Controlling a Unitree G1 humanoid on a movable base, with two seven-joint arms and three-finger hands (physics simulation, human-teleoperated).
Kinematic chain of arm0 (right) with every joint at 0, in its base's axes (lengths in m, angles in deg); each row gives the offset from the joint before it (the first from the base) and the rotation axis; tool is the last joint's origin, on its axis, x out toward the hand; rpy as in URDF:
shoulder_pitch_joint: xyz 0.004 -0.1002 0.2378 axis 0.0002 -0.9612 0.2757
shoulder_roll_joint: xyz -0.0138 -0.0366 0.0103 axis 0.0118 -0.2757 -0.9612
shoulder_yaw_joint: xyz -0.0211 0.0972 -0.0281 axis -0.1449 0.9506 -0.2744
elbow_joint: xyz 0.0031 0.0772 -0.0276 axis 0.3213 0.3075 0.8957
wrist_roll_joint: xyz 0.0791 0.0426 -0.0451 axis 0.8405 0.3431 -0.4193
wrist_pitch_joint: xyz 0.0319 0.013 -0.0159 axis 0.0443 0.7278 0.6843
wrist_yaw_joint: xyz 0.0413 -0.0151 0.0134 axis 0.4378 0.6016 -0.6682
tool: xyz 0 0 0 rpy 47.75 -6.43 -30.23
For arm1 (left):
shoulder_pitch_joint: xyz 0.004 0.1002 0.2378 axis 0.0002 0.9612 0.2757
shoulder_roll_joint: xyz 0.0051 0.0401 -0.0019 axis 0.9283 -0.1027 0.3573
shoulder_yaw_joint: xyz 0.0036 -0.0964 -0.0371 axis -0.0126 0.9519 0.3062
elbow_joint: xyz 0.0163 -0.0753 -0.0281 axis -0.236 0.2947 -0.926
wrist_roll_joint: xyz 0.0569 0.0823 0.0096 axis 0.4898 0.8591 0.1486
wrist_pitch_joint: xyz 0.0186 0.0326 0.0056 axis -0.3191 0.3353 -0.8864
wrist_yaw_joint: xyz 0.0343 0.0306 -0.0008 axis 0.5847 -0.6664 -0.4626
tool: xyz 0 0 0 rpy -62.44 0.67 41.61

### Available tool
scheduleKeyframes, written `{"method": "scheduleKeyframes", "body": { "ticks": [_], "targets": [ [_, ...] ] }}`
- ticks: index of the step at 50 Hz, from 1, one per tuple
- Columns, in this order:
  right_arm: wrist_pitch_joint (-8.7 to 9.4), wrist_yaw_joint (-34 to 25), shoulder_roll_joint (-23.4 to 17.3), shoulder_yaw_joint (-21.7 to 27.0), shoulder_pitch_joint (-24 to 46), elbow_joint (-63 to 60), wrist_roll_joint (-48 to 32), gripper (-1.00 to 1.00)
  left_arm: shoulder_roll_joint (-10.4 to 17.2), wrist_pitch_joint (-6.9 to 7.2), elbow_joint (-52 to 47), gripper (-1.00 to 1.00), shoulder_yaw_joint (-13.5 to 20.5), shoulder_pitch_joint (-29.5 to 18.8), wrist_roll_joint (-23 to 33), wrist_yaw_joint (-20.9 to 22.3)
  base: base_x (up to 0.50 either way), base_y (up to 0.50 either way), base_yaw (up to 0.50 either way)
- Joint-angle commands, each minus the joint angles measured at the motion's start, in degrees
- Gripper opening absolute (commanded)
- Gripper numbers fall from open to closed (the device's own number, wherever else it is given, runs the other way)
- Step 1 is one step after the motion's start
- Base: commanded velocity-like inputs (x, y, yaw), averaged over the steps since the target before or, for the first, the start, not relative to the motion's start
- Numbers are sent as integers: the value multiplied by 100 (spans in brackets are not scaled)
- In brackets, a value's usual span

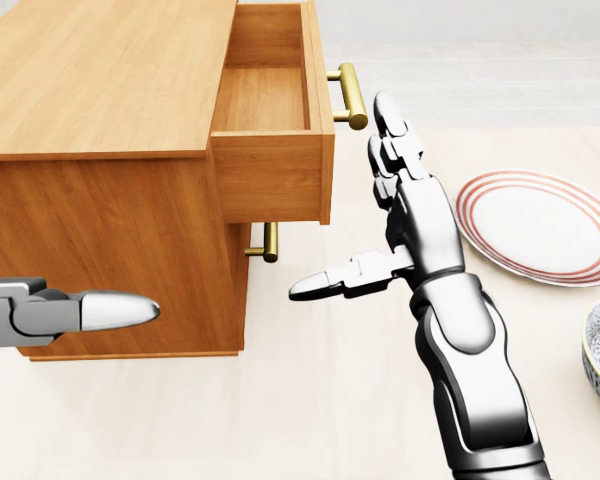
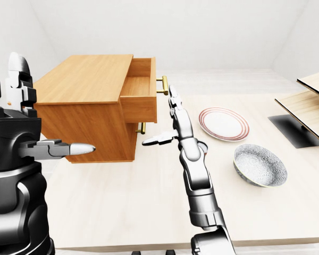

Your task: Close the top drawer of the cabinet.

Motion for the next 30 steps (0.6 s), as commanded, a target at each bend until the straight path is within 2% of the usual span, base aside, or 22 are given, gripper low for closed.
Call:
{"method": "scheduleKeyframes", "body": {
  "ticks": [1,6,9,30],
  "targets": [
    [0,-152,138,-143,109,-204,-2,100,-68,0,87,100,127,-26,31,-148,0,0,0],
    [0,-200,191,-224,170,-176,-73,100,-103,0,61,100,267,-47,-47,-196,0,0,0],
    [0,-214,257,-257,268,-76,-90,100,-67,0,66,100,175,-34,-6,-226,0,0,0],
    [0,-251,530,-351,353,952,-100,100,-56,0,79,100,159,-11,23,-214,0,0,0]
  ]
}}
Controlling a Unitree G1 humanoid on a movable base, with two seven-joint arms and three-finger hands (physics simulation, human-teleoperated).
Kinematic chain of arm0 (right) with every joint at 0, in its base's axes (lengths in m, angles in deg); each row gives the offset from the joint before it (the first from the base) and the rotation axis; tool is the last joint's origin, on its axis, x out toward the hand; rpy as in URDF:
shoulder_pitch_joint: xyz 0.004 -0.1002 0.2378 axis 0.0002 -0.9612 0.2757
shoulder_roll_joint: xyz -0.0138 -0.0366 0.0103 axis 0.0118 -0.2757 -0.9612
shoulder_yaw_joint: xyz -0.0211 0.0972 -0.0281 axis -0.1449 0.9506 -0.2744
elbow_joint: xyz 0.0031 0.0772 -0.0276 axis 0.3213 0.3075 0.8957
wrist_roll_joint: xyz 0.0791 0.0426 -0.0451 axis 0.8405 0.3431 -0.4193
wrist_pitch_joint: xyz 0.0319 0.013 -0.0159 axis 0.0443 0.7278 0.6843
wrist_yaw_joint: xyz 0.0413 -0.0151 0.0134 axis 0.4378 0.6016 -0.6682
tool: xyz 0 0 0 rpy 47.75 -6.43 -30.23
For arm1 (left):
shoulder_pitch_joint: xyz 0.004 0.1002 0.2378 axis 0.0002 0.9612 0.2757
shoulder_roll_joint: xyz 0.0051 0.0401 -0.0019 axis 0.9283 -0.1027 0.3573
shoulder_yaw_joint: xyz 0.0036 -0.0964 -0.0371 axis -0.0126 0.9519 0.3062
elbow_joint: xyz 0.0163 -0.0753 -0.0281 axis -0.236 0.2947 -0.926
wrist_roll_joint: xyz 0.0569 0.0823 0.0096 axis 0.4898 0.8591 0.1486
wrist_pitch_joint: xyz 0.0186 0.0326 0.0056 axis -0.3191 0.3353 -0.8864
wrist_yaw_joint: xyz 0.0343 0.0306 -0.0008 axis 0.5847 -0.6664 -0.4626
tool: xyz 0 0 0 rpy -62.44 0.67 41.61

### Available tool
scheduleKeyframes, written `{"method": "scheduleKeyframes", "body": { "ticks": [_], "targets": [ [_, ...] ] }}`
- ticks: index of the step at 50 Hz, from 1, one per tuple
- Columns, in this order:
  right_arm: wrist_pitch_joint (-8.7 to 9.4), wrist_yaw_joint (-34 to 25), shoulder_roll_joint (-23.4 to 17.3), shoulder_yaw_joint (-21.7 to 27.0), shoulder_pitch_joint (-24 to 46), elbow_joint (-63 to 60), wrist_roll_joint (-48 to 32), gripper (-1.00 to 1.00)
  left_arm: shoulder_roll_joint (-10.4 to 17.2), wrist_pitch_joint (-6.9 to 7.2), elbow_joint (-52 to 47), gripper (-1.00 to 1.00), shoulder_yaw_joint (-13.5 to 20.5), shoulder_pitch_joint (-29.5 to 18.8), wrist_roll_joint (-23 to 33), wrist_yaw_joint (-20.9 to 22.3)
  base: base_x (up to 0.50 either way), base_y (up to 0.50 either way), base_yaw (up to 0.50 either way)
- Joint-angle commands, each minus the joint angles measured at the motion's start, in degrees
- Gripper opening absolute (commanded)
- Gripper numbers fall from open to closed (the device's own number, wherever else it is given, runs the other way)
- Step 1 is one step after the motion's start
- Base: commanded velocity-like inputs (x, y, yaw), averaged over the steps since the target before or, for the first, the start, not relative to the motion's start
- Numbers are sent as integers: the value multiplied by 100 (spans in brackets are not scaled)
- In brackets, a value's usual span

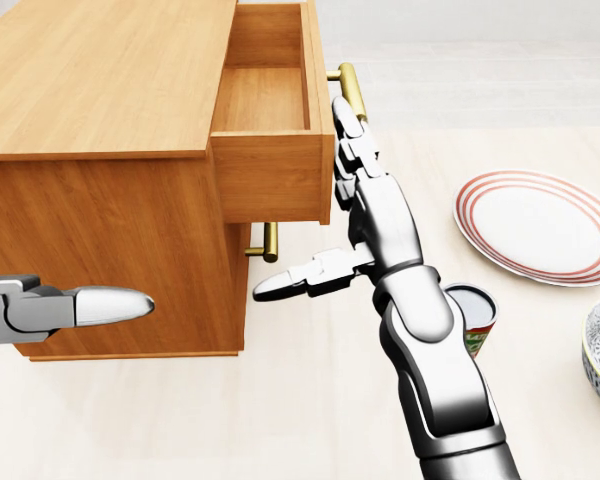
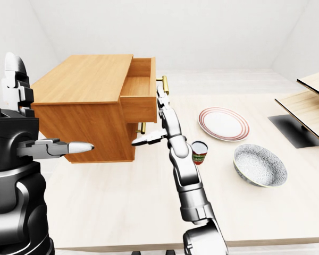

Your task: Close the top drawer of the cabinet.

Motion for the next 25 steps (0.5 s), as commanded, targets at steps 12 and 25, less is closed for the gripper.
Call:
{"method": "scheduleKeyframes", "body": {
  "ticks": [12,25],
  "targets": [
    [0,-265,241,-155,259,840,14,100,-59,0,49,100,104,-6,17,-97,0,0,0],
    [0,-380,403,-353,261,592,-78,100,-69,0,36,100,108,-23,9,-100,0,0,0]
  ]
}}
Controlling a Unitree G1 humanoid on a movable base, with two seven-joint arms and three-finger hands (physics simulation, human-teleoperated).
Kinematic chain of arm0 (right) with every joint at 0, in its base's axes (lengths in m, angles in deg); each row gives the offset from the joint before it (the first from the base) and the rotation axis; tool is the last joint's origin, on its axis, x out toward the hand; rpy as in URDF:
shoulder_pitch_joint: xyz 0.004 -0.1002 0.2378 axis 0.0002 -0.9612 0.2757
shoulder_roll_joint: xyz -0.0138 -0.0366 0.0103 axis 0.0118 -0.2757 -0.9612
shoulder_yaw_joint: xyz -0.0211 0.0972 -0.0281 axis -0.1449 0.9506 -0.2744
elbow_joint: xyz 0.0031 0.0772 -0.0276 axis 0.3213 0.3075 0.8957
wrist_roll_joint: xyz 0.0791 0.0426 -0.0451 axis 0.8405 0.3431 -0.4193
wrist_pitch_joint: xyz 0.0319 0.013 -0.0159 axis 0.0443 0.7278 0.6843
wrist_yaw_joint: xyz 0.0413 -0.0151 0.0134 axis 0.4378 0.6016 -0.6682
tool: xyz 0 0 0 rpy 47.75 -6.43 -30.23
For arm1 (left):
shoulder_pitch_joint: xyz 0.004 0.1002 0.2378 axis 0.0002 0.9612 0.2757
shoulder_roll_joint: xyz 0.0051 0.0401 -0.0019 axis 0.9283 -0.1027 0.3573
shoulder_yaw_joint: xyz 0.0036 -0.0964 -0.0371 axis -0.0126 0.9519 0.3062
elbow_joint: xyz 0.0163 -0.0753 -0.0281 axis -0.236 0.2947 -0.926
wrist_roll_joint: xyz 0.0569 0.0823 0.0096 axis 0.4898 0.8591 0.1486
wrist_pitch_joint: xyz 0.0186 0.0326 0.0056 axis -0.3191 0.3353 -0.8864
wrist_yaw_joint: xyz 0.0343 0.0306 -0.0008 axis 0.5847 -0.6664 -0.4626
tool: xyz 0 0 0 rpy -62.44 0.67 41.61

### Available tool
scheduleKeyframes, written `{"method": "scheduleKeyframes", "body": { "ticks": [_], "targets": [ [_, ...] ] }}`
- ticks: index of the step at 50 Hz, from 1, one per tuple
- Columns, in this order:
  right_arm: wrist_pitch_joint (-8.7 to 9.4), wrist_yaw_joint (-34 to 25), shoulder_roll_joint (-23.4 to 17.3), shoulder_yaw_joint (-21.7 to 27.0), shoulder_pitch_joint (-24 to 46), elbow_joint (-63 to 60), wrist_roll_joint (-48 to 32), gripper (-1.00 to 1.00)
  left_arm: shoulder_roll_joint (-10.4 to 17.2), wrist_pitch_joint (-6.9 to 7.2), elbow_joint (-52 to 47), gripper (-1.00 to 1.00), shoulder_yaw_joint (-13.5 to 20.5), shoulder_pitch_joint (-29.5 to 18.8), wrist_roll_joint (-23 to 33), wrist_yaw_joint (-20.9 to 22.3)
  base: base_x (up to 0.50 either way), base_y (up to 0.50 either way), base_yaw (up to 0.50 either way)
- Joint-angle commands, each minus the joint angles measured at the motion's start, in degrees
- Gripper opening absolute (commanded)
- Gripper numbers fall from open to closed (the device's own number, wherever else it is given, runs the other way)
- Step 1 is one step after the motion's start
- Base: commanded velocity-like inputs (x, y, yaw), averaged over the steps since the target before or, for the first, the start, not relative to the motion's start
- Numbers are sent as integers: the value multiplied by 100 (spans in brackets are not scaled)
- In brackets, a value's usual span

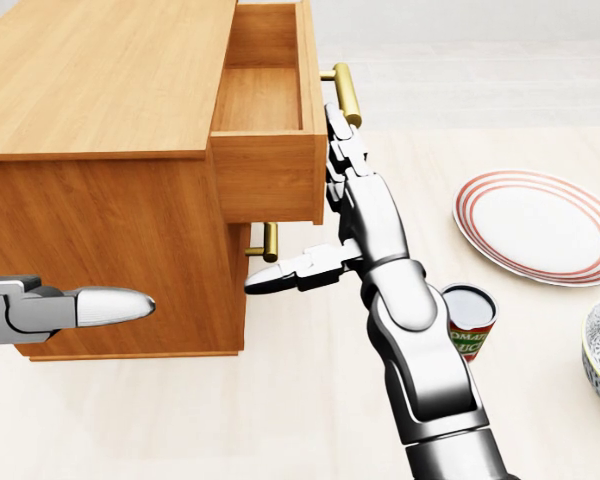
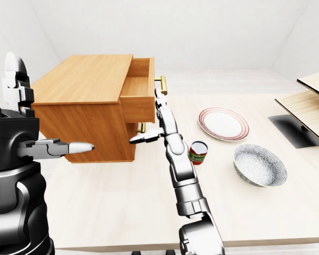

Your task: Close the top drawer of the cabinet.

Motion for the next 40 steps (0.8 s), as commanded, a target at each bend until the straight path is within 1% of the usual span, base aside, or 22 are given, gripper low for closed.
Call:
{"method": "scheduleKeyframes", "body": {
  "ticks": [1,5,7,12,16,25,40],
  "targets": [
    [0,-469,240,-501,-62,-80,0,100,-61,0,50,100,117,-26,-19,-111,0,0,0],
    [0,-484,303,-528,-58,7,-21,100,-57,0,57,100,109,-30,-11,-112,0,0,0],
    [0,-453,344,-444,87,268,32,100,-56,0,75,100,102,-16,-4,-104,0,0,0],
    [0,-464,458,-470,381,888,71,100,-50,0,114,100,83,-16,39,-103,0,0,0],
    [0,-490,565,-476,615,1157,129,100,-51,0,120,100,79,-26,54,-96,0,0,0],
    [0,-524,730,-524,717,1609,151,100,-64,0,114,100,96,-28,50,-78,0,0,0],
    [0,-540,808,-497,895,1971,180,100,-59,0,139,100,106,-35,31,-74,0,0,0]
  ]
}}
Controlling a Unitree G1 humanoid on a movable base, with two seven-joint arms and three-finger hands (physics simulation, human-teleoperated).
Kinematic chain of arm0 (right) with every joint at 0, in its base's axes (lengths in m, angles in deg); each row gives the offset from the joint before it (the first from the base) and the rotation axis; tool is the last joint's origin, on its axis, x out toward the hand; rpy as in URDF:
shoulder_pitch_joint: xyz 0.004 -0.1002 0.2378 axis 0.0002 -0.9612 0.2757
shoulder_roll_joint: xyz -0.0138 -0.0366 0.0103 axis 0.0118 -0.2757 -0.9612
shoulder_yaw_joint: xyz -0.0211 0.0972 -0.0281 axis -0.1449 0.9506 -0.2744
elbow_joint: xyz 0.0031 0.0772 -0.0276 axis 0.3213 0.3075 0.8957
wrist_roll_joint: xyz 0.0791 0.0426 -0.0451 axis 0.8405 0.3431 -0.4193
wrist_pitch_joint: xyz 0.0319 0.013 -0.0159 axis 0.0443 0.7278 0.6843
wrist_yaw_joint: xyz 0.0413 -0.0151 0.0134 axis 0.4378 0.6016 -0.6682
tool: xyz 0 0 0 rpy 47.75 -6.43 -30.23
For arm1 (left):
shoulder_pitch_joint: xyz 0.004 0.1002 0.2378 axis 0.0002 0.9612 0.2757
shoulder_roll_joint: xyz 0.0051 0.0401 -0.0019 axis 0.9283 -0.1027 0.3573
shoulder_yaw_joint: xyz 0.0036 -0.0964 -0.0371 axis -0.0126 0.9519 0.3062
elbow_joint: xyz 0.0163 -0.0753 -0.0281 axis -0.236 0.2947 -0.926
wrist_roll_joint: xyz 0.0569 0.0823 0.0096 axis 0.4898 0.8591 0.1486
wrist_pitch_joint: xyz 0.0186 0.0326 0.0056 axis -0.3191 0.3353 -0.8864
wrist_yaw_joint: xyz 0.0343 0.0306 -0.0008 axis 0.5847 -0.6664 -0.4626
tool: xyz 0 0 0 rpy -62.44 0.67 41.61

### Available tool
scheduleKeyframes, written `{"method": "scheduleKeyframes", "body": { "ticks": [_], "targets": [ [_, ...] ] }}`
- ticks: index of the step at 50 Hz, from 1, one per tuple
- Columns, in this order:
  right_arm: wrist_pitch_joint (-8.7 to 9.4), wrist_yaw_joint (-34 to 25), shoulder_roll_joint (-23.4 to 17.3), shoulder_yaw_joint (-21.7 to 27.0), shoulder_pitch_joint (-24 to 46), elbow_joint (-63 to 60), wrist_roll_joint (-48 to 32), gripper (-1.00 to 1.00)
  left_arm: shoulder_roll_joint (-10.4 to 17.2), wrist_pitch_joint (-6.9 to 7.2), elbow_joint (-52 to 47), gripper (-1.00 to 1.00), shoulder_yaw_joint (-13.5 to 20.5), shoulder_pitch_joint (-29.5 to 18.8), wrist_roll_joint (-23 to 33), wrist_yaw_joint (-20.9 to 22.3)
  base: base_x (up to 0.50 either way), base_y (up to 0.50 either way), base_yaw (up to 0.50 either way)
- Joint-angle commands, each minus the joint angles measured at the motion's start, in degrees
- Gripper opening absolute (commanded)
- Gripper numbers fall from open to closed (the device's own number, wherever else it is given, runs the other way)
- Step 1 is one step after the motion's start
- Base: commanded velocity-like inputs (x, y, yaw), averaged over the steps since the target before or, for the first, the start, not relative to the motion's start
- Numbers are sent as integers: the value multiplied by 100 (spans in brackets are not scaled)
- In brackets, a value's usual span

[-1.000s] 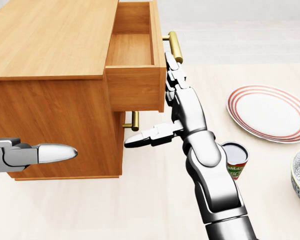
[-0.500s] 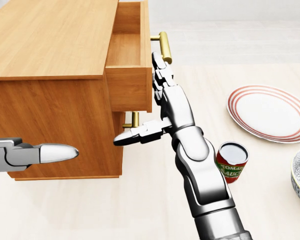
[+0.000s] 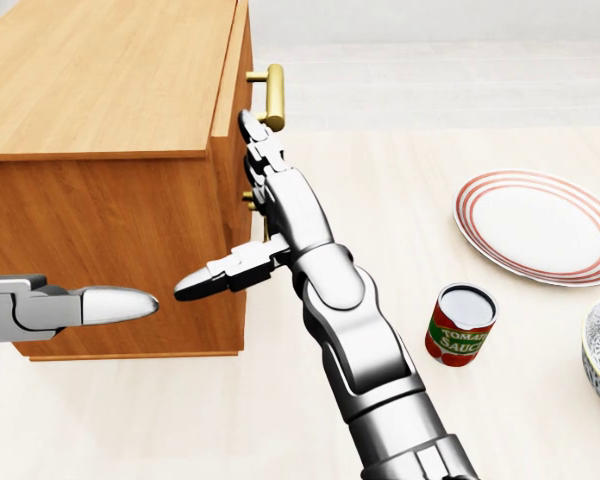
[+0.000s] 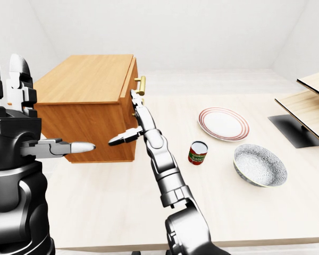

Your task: Close the top drawer of the cabinet.

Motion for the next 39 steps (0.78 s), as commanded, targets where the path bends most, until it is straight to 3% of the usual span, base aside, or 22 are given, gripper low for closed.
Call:
{"method": "scheduleKeyframes", "body": {
  "ticks": [1,12,18,30,39],
  "targets": [
    [0,-436,212,-240,24,723,290,100,-58,0,53,100,124,-22,-28,-112,0,0,0],
    [0,-471,352,-165,542,1392,400,100,-51,0,39,100,111,-33,-28,-110,0,0,0],
    [-164,-527,442,-139,879,1876,466,100,-47,0,46,100,106,-33,-19,-109,0,0,0],
    [-98,-549,436,-124,927,1818,472,100,-56,0,35,100,103,-22,-14,-72,0,0,0],
    [-305,-581,490,-157,896,2036,419,100,-55,0,85,100,118,-40,-19,-83,0,0,0]
  ]
}}
